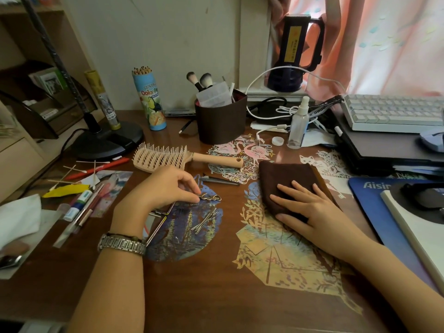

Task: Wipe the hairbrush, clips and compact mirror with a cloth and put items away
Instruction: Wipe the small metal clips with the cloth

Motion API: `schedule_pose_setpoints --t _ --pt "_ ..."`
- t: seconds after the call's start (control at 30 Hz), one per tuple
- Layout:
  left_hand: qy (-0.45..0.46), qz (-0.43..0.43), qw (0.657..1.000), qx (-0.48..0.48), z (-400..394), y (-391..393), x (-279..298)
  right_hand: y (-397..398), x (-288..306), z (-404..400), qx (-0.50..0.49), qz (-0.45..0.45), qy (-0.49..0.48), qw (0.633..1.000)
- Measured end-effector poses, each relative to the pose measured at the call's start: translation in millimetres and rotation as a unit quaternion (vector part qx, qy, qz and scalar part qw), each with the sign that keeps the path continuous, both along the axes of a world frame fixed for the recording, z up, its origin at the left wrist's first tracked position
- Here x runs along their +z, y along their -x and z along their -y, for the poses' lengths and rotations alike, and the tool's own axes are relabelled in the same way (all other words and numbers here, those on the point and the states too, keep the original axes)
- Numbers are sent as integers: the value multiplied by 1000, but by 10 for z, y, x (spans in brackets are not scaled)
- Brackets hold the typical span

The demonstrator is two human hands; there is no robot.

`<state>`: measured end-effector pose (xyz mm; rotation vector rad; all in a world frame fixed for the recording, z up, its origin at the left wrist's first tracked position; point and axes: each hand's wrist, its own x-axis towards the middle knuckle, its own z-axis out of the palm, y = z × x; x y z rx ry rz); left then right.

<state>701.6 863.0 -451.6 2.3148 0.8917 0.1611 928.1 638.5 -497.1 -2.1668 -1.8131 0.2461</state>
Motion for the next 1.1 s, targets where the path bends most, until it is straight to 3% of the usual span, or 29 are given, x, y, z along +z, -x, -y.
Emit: schedule_pose_setpoints --t 0.3,0.8,1.1 --pt "15 73 997 -17 120 -125 41 13 -2 20 0 14 -4 1000" --pt "-101 64 988 -99 534 -566 -185 23 7 15 0 28 -8 1000" --pt "-81 74 989 -99 490 -572 -217 3 4 12 5 29 -2 1000"
